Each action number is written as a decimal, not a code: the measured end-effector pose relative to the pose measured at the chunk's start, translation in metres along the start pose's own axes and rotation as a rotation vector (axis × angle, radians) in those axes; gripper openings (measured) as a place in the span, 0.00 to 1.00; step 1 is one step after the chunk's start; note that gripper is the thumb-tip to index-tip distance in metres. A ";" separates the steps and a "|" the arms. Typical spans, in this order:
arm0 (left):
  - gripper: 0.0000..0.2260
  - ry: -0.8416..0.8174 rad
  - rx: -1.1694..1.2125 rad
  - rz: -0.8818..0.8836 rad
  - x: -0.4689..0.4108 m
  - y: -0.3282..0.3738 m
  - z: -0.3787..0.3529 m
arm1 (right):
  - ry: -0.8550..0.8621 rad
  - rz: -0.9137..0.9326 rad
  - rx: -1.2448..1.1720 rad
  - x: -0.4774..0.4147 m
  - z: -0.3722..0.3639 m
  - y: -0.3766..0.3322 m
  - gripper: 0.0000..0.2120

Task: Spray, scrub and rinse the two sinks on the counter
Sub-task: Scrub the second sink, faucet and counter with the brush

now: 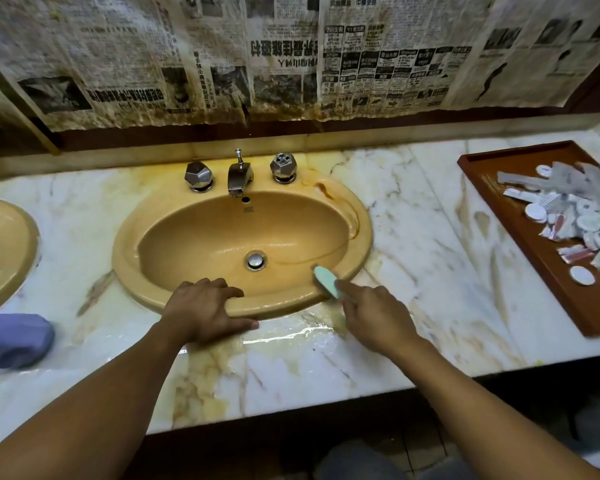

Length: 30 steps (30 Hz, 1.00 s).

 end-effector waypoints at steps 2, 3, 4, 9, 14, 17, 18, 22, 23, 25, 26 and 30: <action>0.44 0.045 -0.008 -0.007 0.002 0.001 0.002 | -0.059 0.127 0.083 0.025 -0.024 -0.025 0.23; 0.44 0.067 -0.015 -0.006 0.002 0.001 0.003 | -0.036 0.137 0.116 0.026 -0.025 -0.025 0.23; 0.43 0.092 -0.024 -0.003 0.004 0.001 0.004 | 0.014 0.105 0.129 0.016 -0.019 -0.018 0.23; 0.40 0.291 -0.090 -0.032 0.008 0.000 0.004 | 0.108 -0.086 0.056 -0.020 0.020 0.021 0.21; 0.37 0.412 -0.098 -0.065 0.012 0.002 0.003 | 0.074 0.096 0.162 -0.004 -0.005 -0.001 0.21; 0.35 0.448 -0.094 -0.053 0.016 0.004 0.005 | 0.142 -0.114 0.020 -0.036 0.034 0.045 0.21; 0.35 0.469 -0.089 -0.050 0.018 0.007 0.005 | 0.138 -0.103 0.031 -0.036 0.036 0.044 0.21; 0.31 0.591 -0.076 -0.028 0.028 0.015 0.011 | 0.030 0.141 0.132 -0.003 0.002 0.002 0.21; 0.30 0.608 -0.075 -0.025 0.029 0.016 0.012 | 0.037 0.102 0.114 -0.010 0.006 0.011 0.21; 0.30 0.621 -0.072 -0.015 0.030 0.016 0.012 | 0.077 -0.076 -0.034 -0.038 0.026 0.044 0.20; 0.30 0.626 -0.068 -0.012 0.030 0.016 0.012 | 0.104 -0.160 -0.106 -0.049 0.036 0.059 0.20; 0.30 0.653 -0.055 -0.018 0.032 0.015 0.013 | 0.075 -0.156 -0.173 -0.042 0.031 0.053 0.19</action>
Point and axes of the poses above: each hand's wrist, its own x-axis away from the middle knuckle, its own z-axis out of the back of the hand, y = z × x, the point moved 10 cm from there along -x, towards the middle knuckle, and after that the axes turned 10 degrees about -z, right-handed, at the moved point
